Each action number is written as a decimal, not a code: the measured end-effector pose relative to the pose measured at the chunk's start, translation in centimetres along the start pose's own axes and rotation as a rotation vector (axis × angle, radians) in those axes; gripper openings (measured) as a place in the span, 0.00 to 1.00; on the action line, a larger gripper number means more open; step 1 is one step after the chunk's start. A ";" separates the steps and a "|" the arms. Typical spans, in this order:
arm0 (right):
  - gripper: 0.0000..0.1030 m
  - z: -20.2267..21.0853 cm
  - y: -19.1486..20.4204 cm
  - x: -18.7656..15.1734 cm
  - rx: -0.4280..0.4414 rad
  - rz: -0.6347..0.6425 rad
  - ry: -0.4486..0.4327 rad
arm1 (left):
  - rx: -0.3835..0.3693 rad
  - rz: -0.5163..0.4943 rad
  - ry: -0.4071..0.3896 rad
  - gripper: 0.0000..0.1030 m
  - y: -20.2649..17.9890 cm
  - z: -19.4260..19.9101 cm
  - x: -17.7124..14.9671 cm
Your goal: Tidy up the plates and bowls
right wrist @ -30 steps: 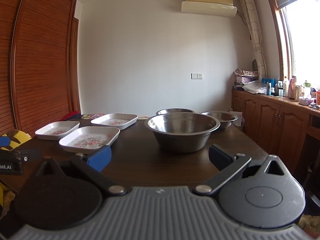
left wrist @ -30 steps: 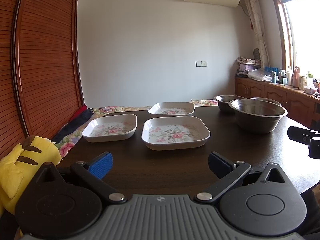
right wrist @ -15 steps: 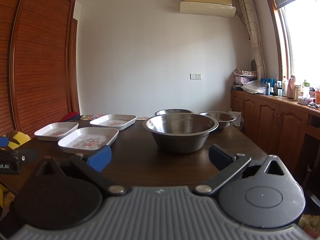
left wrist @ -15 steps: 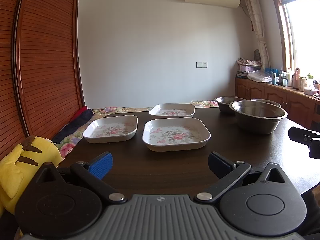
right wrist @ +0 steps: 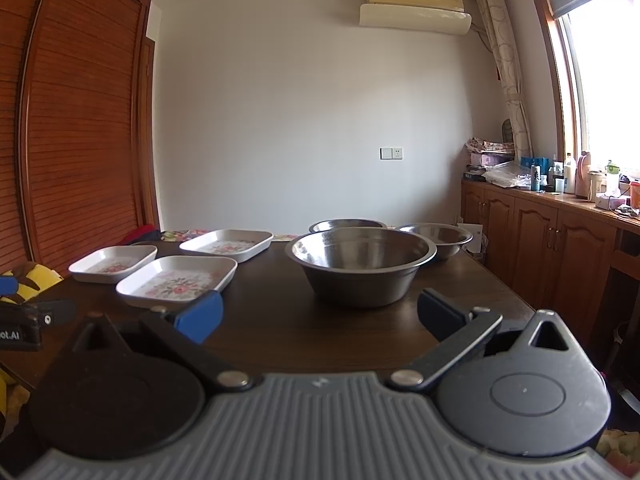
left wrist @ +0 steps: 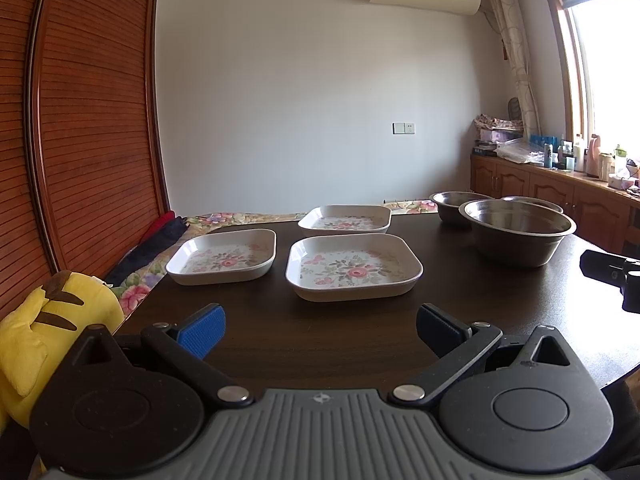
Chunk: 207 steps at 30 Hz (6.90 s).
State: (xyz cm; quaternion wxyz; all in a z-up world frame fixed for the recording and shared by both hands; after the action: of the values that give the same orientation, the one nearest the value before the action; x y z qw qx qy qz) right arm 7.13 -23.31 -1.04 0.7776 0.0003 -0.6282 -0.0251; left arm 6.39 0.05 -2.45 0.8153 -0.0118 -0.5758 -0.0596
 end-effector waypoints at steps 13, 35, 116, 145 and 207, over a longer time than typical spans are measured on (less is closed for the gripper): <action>1.00 0.0 0.0 0.0 0.000 -0.006 0.001 | -0.001 0.000 0.001 1.00 0.1 0.0 0.0; 1.00 -1.6 1.9 -0.4 0.054 0.040 0.025 | 0.004 -0.024 0.033 1.00 0.4 -1.3 -0.4; 0.45 -17.1 12.7 0.0 0.369 0.337 0.378 | -0.206 -0.017 0.307 0.37 5.6 -17.3 2.6; 0.28 -17.3 11.5 0.1 0.376 0.228 0.398 | -0.214 0.004 0.324 0.23 5.5 -17.2 2.3; 0.25 -8.6 12.7 -2.1 0.501 0.181 0.413 | -0.216 0.074 0.328 0.25 7.2 -7.9 -1.1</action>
State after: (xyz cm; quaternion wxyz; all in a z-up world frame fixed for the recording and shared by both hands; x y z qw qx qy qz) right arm 15.58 -10.83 -4.53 0.8634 0.1407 -0.4416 0.1995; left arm 14.19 6.65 -5.80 0.8937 -0.1107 -0.4248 -0.0923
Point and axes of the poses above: each gripper's, at about its wrist camera, not at the fingertips, and z roughly against the way its jaws point, y to its left, x to its top, the point moved 7 cm from there along -z, roughly the way its jaws point, and after that the axes turned 5 degrees about -x, right-handed, at the moved point
